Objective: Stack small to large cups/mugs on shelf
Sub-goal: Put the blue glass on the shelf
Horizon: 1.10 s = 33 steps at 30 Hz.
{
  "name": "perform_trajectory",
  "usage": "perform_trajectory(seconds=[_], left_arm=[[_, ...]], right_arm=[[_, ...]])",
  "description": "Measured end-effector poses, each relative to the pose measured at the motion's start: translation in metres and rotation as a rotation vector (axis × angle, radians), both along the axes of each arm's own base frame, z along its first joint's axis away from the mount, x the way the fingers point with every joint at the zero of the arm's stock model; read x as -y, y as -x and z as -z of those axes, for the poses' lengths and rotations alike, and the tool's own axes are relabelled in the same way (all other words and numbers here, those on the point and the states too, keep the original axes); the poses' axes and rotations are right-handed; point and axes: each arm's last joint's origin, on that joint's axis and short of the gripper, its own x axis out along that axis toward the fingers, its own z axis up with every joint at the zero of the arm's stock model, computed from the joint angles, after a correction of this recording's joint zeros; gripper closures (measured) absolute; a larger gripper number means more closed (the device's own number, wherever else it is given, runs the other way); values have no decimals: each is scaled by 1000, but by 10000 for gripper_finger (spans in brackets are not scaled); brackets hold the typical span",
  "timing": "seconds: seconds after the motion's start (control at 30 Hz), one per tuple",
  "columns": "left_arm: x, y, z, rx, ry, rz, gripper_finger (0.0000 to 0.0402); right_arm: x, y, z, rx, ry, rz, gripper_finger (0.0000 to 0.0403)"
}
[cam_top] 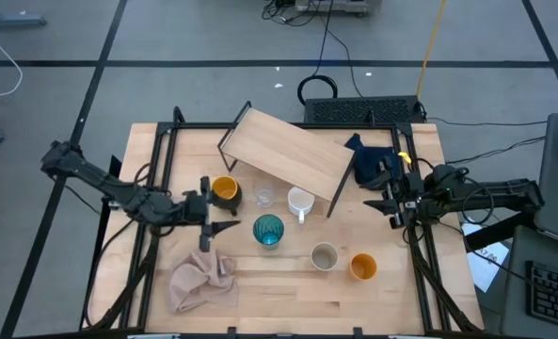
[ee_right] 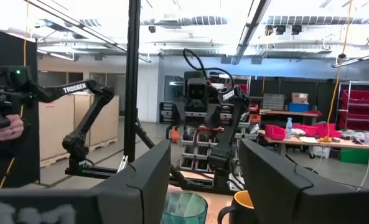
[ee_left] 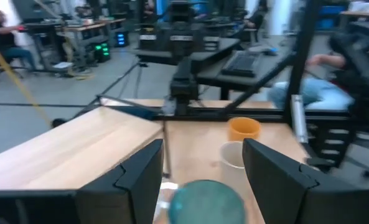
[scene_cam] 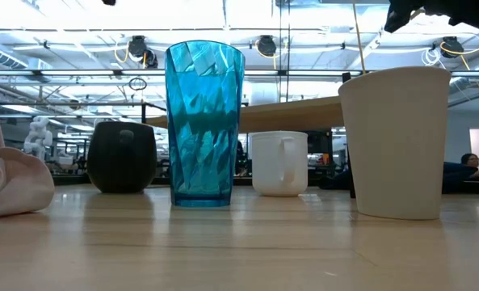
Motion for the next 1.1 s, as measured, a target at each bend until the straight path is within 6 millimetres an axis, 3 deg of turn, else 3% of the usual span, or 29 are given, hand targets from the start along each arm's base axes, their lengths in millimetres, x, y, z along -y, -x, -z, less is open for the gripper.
perform_trajectory(seconds=[0.27,0.57,0.67,0.87,1.1], left_arm=[[-28,-25,8,-62,102,2,183],[-33,-60,-43,-339,1,19,183],[-30,-73,-50,-472,-25,15,183],[-27,-97,-39,-670,25,12,183],[-38,-117,-25,-762,182,44,183]], right_arm=[[0,0,0,-1,0,1,220],[0,-1,3,-34,-1,2,220],[0,-1,4,-41,-1,2,220],[0,-1,4,-46,-1,2,220],[0,-2,9,-101,0,2,220]])
